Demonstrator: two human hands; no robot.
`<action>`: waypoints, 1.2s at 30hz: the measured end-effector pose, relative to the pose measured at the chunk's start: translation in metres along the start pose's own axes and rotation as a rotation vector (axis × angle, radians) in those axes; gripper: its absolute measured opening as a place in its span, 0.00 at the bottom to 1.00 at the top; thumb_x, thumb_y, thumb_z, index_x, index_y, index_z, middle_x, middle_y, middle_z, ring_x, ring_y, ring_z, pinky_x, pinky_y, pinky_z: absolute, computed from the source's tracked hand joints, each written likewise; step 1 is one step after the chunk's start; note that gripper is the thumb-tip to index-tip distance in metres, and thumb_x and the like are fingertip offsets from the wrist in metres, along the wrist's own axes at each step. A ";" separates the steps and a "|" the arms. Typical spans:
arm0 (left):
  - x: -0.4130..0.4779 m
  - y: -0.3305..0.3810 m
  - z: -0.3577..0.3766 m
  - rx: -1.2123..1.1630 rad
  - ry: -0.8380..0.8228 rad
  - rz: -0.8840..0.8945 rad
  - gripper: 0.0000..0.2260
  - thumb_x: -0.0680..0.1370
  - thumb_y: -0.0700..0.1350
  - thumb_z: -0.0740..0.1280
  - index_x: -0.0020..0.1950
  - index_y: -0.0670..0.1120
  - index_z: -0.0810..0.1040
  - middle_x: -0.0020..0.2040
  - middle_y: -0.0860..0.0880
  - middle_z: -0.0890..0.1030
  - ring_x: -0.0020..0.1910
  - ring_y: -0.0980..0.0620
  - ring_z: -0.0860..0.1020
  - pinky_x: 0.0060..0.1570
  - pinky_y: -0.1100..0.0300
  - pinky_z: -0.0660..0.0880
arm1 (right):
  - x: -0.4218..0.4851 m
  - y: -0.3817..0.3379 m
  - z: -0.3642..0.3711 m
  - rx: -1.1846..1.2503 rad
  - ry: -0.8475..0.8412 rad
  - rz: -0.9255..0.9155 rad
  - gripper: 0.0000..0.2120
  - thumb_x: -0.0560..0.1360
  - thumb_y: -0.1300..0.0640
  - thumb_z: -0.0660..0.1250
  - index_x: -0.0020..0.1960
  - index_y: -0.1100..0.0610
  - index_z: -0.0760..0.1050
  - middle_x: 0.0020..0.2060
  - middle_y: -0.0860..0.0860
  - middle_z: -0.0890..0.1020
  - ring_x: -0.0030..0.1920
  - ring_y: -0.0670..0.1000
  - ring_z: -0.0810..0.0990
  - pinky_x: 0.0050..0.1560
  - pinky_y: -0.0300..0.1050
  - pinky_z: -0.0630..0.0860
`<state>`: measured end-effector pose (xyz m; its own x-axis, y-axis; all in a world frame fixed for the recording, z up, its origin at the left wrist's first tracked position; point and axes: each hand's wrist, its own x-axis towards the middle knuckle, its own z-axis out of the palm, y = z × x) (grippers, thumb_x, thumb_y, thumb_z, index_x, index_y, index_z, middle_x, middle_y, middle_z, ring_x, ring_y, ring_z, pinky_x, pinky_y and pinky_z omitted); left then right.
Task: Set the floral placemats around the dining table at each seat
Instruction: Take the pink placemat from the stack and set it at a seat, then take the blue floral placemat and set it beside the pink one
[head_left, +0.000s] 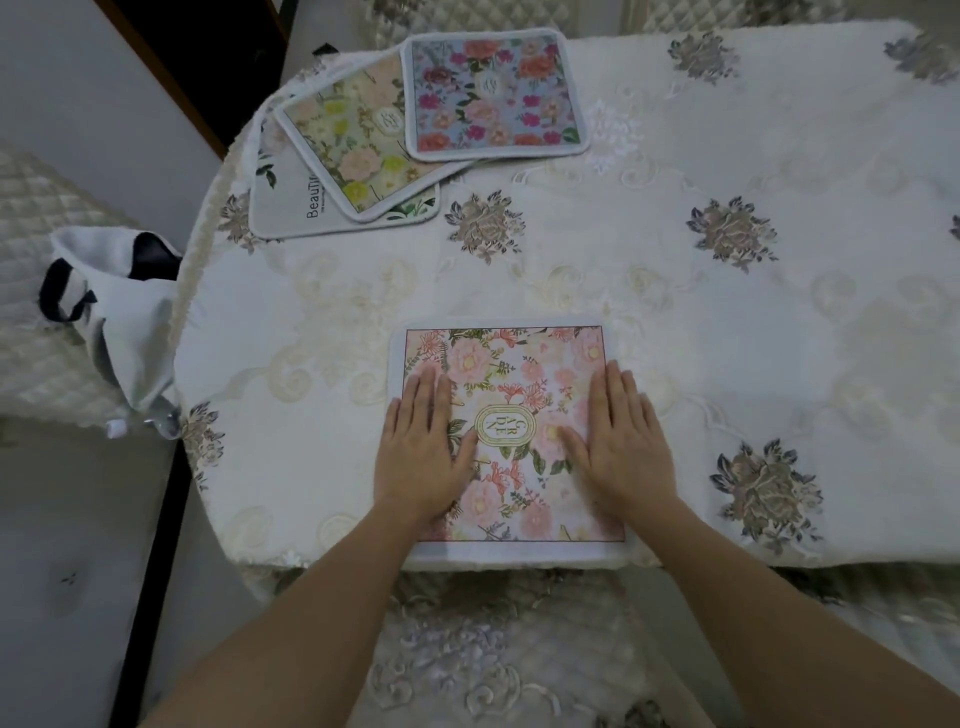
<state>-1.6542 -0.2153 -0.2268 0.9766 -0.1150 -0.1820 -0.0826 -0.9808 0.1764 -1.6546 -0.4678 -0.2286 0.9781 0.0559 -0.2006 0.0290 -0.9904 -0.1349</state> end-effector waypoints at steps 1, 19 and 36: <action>0.001 0.001 -0.004 -0.002 -0.031 -0.005 0.34 0.81 0.63 0.45 0.80 0.47 0.37 0.80 0.48 0.36 0.78 0.51 0.35 0.78 0.48 0.45 | 0.000 0.000 -0.004 -0.010 -0.012 -0.001 0.39 0.79 0.33 0.39 0.78 0.61 0.38 0.78 0.57 0.42 0.78 0.56 0.41 0.77 0.55 0.48; -0.005 0.146 -0.117 0.132 0.076 0.365 0.28 0.81 0.61 0.52 0.79 0.53 0.55 0.79 0.49 0.60 0.77 0.46 0.59 0.75 0.46 0.57 | -0.072 0.054 -0.132 0.047 0.164 0.153 0.28 0.80 0.45 0.55 0.77 0.55 0.56 0.74 0.56 0.65 0.74 0.57 0.61 0.74 0.56 0.59; -0.070 0.496 -0.090 0.045 0.066 1.121 0.26 0.80 0.59 0.54 0.77 0.55 0.59 0.77 0.51 0.65 0.74 0.47 0.64 0.70 0.50 0.64 | -0.329 0.307 -0.178 0.009 0.432 0.888 0.24 0.76 0.49 0.64 0.70 0.57 0.70 0.65 0.59 0.75 0.65 0.60 0.73 0.64 0.57 0.70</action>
<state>-1.7457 -0.6797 -0.0392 0.3544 -0.9287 0.1091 -0.9268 -0.3335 0.1726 -1.9305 -0.8132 -0.0318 0.6349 -0.7600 0.1389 -0.7519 -0.6491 -0.1151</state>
